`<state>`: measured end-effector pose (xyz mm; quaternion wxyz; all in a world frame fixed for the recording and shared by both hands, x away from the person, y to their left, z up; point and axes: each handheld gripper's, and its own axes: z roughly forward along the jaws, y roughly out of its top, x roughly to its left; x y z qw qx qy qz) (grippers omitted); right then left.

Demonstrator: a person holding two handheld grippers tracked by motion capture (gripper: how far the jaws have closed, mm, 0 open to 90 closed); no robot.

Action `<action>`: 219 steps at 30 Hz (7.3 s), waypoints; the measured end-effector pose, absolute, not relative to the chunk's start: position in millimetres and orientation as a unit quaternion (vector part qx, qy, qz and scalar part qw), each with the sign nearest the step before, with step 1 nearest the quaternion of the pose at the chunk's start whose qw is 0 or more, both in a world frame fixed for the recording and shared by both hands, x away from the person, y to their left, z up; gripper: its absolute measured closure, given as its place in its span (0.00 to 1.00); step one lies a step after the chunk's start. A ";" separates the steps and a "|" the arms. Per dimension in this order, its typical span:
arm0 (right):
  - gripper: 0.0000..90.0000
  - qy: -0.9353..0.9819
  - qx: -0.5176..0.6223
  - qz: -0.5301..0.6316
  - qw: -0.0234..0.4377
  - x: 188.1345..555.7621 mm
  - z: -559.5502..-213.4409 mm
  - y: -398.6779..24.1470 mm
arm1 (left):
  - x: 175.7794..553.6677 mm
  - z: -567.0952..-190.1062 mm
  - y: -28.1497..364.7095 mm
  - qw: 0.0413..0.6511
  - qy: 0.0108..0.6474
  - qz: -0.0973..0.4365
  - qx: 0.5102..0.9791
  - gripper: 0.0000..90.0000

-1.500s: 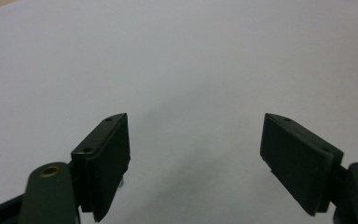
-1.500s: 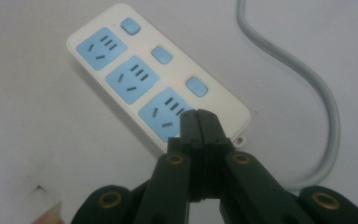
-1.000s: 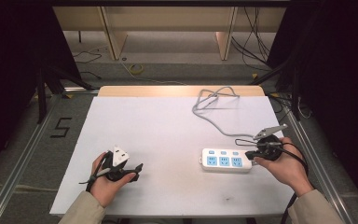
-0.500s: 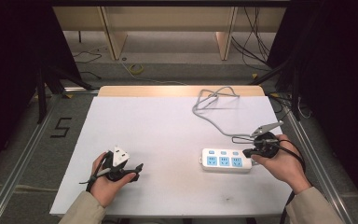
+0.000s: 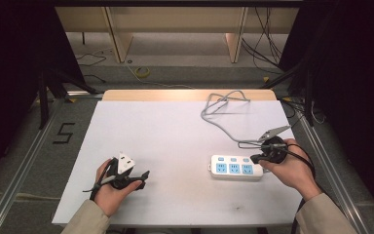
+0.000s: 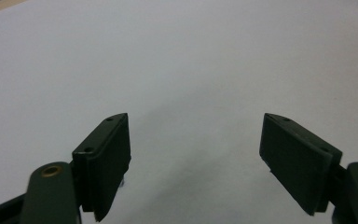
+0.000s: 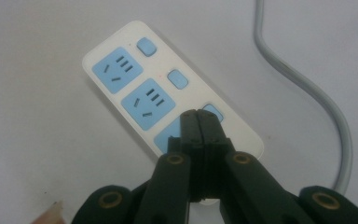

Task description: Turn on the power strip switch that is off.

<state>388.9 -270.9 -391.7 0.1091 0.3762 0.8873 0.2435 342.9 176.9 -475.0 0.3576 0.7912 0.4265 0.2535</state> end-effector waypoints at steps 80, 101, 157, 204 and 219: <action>1.00 0.910 0.338 0.223 0.095 412.1 -385.6 -216.3 | 342.7 -474.5 175.7 0.360 0.424 0.254 0.791 0.28; 1.00 0.913 0.332 0.217 0.094 417.3 -387.2 -205.8 | 342.8 -474.4 175.9 0.360 0.424 0.254 0.792 0.28; 1.00 0.924 0.321 0.190 0.089 434.8 -404.5 -174.1 | 342.0 -473.8 174.9 0.362 0.422 0.254 0.791 0.28; 1.00 0.929 0.331 0.151 0.073 448.0 -428.4 -163.9 | 341.9 -473.8 175.2 0.363 0.421 0.253 0.792 0.28; 1.00 0.925 0.338 0.155 0.071 447.8 -431.3 -164.8 | 341.5 -473.6 174.6 0.362 0.419 0.253 0.794 0.28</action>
